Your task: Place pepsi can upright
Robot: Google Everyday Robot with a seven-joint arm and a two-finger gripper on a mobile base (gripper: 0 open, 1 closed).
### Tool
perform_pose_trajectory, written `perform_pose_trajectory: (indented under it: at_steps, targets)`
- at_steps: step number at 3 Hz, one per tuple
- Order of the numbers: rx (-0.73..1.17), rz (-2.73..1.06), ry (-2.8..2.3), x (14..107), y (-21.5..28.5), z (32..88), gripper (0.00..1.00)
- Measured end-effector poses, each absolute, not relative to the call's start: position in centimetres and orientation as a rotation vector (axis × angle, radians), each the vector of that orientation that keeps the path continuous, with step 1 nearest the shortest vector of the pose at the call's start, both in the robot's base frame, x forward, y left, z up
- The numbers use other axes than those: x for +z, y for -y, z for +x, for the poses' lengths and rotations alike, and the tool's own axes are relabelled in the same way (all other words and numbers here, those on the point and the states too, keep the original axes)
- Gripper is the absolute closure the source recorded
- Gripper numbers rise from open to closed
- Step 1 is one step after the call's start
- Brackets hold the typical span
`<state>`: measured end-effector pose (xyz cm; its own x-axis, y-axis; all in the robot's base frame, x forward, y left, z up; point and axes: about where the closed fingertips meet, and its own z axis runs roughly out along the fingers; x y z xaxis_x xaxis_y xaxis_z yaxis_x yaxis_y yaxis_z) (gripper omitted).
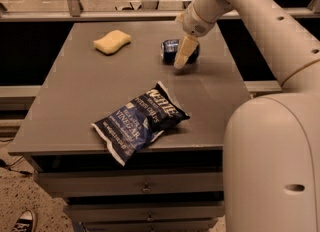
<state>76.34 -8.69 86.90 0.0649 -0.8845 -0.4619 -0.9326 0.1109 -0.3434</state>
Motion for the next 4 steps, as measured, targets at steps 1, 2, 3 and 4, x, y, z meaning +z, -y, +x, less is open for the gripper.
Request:
perform_pose_trajectory:
  at_steps: [1,2,3,4]
  targets:
    - [0.128,-1.838,-1.805,86.5,8.2,76.0,0.0]
    - [0.134,-1.898,-1.812,86.1,7.8,75.8,0.0]
    - [0.109,-1.947,-1.829,85.8,7.6,75.8,0.0]
    - [0.059,-1.99,-1.852,85.5,7.4,76.0,0.11]
